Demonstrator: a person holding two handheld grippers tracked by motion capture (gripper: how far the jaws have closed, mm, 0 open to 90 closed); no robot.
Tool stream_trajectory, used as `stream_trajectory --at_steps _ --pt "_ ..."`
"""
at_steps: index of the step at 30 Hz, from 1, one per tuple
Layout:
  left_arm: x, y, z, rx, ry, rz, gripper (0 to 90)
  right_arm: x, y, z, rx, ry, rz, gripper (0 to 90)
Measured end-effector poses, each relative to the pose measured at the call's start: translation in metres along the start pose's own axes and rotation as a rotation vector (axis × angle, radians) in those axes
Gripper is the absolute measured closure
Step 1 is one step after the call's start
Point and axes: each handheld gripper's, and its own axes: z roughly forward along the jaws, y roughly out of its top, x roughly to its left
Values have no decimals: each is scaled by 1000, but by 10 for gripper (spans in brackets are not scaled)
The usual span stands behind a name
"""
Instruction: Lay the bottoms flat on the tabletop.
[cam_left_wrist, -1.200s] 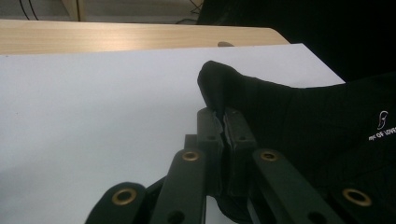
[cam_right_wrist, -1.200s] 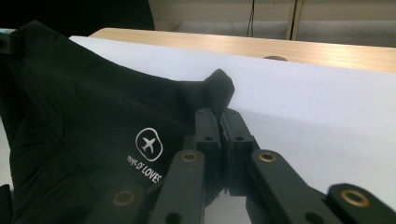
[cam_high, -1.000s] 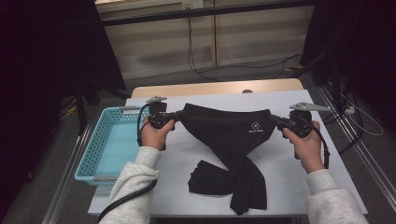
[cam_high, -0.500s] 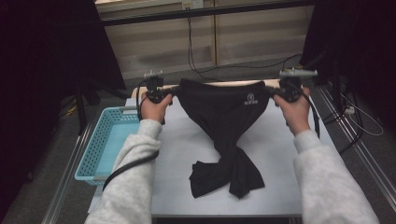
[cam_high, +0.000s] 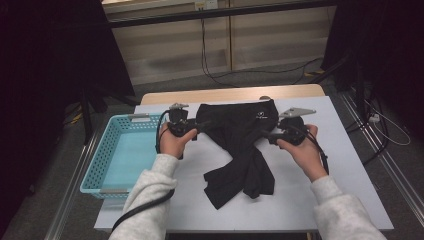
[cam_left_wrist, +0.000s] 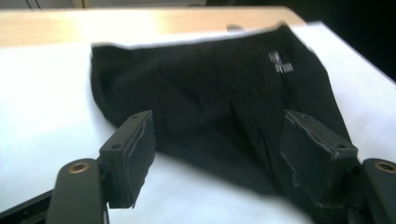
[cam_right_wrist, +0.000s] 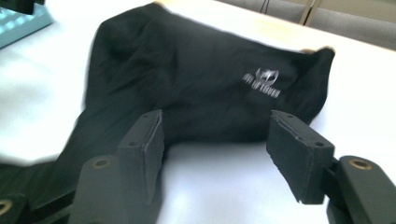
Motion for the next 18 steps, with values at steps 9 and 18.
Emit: stream_trajectory --at_steps 9,18 --pt "-13 -36 -15 9 -12 47 203 29 -48 -29 -7 22 -30 307" --pt "-26 -56 -11 18 -41 101 180 46 -68 -27 32 24 -58 299"
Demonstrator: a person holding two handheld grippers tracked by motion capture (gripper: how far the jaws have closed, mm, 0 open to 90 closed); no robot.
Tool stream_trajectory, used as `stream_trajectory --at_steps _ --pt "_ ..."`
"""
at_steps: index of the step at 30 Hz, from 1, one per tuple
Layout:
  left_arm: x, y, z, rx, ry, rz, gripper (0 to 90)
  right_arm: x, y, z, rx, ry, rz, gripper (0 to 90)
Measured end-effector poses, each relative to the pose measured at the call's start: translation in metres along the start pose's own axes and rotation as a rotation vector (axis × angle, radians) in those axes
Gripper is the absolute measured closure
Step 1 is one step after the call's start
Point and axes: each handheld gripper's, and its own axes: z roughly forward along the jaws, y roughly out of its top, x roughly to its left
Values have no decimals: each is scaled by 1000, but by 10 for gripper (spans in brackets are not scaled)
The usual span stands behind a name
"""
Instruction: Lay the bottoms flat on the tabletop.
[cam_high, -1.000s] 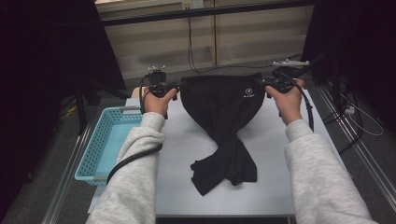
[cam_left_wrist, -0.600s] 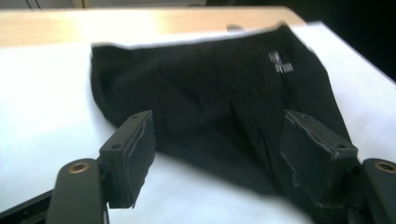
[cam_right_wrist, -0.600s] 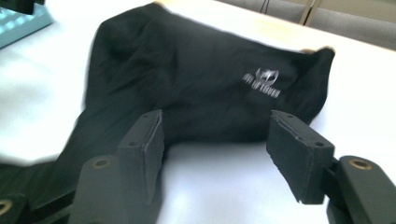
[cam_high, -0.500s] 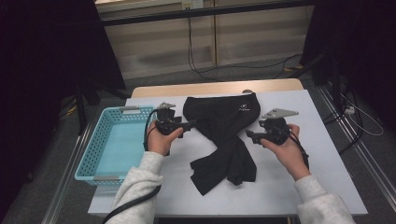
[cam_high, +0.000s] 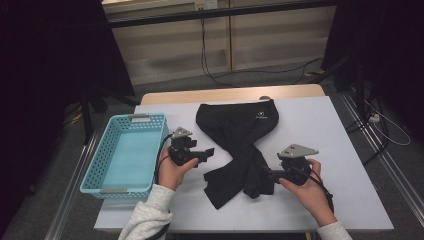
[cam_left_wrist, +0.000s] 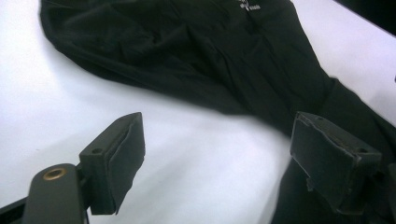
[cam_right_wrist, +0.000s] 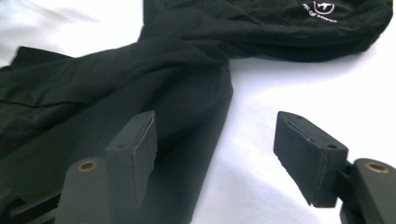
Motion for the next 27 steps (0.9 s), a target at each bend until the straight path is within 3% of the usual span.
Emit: stream_trajectory --at_steps 7,10,14,20,23,27 --pt "-2 -14 -1 17 -6 7 176 10 -3 8 22 26 -31 299" --pt "-3 -21 -2 26 -1 26 174 10 -7 11 36 31 -22 298" --pt "-4 -25 -5 40 4 35 171 14 0 10 8 33 -44 298" --pt "-3 -30 -8 45 11 9 126 31 13 15 -14 125 -97 351" --pt "-5 -32 -9 57 12 32 126 40 20 19 -22 146 -120 358" --pt "-4 -32 -11 49 30 28 130 55 26 26 -22 214 -156 388"
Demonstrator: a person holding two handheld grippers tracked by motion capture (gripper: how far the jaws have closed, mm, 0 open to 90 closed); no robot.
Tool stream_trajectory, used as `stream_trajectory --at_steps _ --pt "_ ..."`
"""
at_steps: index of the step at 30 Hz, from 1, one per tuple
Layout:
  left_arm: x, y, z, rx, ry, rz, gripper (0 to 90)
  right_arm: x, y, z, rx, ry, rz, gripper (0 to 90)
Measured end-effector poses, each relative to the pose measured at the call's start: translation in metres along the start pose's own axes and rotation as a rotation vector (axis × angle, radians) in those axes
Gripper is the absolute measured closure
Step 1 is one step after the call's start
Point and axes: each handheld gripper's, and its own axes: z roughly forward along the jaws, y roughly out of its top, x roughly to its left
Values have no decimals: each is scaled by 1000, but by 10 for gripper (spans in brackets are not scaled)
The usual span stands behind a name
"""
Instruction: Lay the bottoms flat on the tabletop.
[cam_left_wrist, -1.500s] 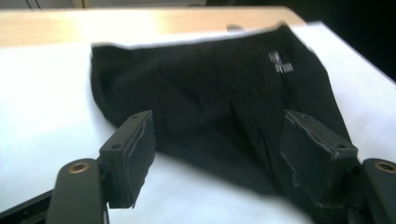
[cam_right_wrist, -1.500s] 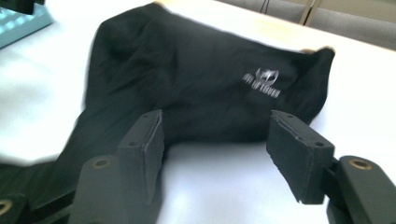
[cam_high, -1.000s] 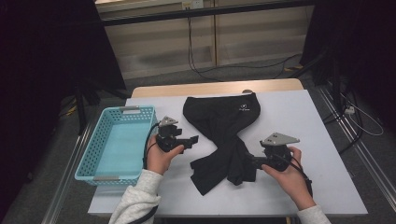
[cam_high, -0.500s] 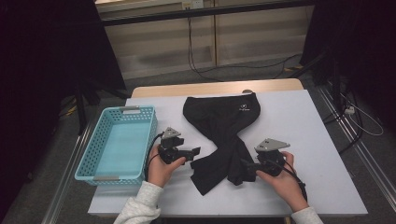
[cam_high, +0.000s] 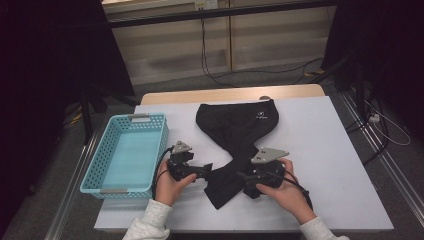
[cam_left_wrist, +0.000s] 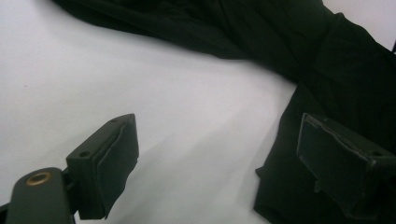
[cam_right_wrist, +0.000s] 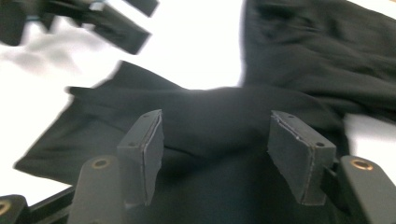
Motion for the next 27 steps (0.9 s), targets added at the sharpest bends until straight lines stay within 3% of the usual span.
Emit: stream_trajectory --at_steps 1,3,7,8,10,13,15,20,23,27 --pt "0 0 0 -6 3 -6 130 5 1 5 1 50 -5 408" --pt "1 -1 -1 -2 5 -1 130 15 0 18 30 96 -16 395" --pt "2 0 -2 -7 15 -2 134 37 -5 38 107 133 -101 379" --pt "2 0 -3 -7 12 0 134 41 -6 40 97 141 -115 393" --pt "2 -1 -3 -12 11 -11 139 43 -7 40 97 151 -82 498" --pt "4 -3 -3 -9 14 -17 145 43 -6 39 97 145 -82 749" --pt "5 -3 -4 -10 18 -14 146 42 -6 39 101 133 -83 861" --pt "0 -2 -3 -17 7 -5 148 38 -5 36 92 138 -67 889" --pt "0 0 -3 -22 8 -3 149 26 -2 24 33 149 -5 890" --pt "-3 0 -2 -18 -1 5 150 6 0 -2 -43 115 53 890"
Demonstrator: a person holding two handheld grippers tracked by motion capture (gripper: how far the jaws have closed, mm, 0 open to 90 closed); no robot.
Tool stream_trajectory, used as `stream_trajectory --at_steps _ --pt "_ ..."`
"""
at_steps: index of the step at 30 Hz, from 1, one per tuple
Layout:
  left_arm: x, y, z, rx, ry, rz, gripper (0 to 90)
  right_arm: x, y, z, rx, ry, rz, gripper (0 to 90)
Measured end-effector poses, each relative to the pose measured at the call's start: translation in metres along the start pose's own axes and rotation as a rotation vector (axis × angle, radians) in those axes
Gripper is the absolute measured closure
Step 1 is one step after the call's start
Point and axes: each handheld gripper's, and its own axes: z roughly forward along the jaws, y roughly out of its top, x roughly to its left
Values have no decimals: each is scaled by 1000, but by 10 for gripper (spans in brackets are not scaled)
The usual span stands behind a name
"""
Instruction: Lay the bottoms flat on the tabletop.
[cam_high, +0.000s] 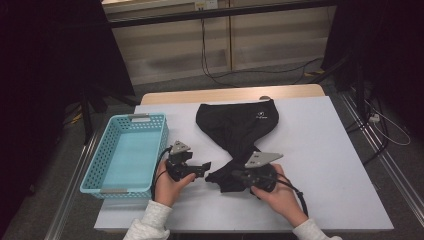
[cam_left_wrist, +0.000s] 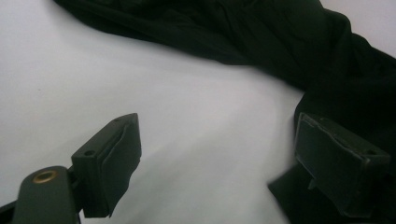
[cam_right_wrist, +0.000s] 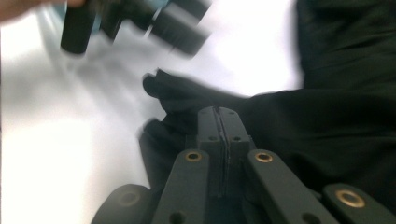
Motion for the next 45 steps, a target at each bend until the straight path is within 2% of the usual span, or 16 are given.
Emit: stream_trajectory --at_steps 4,6,8,10,13,15,19,20,22,26,31,34,39,42,45 --pt "-2 -1 1 9 -3 2 151 -20 -1 -27 -55 -59 36 890" --pt "-2 -1 1 5 -5 4 151 -33 -6 -40 -80 -90 76 890" --pt "-3 -1 0 5 -6 2 153 -46 -13 -51 -84 -129 105 890" --pt "-3 0 0 1 -6 3 154 -55 -21 -59 -95 -145 149 890" --pt "-2 1 0 -2 -4 3 158 -70 -37 -65 -44 -213 161 889" --pt "-3 1 0 -1 -7 2 158 -79 -47 -67 -42 -214 211 888" --pt "-4 1 1 0 -11 6 158 -88 -60 -68 35 -287 210 851" --pt "-4 1 1 3 -10 7 158 -89 -62 -67 38 -286 211 830" --pt "-4 0 2 6 -11 9 158 -89 -60 -67 45 -303 198 731" --pt "-4 0 1 5 -10 8 158 -87 -50 -74 56 -366 139 601" --pt "-4 0 2 9 -8 15 158 -87 -43 -83 22 -396 141 514" --pt "-6 1 4 9 -13 17 158 -83 -37 -87 5 -403 121 485" --pt "-9 2 6 14 -17 23 158 -72 -22 -91 -28 -390 78 456" --pt "-9 3 7 13 -22 29 158 -62 -14 -90 -43 -362 51 444" --pt "-10 3 8 18 -23 32 158 -50 -8 -82 -25 -313 7 448"
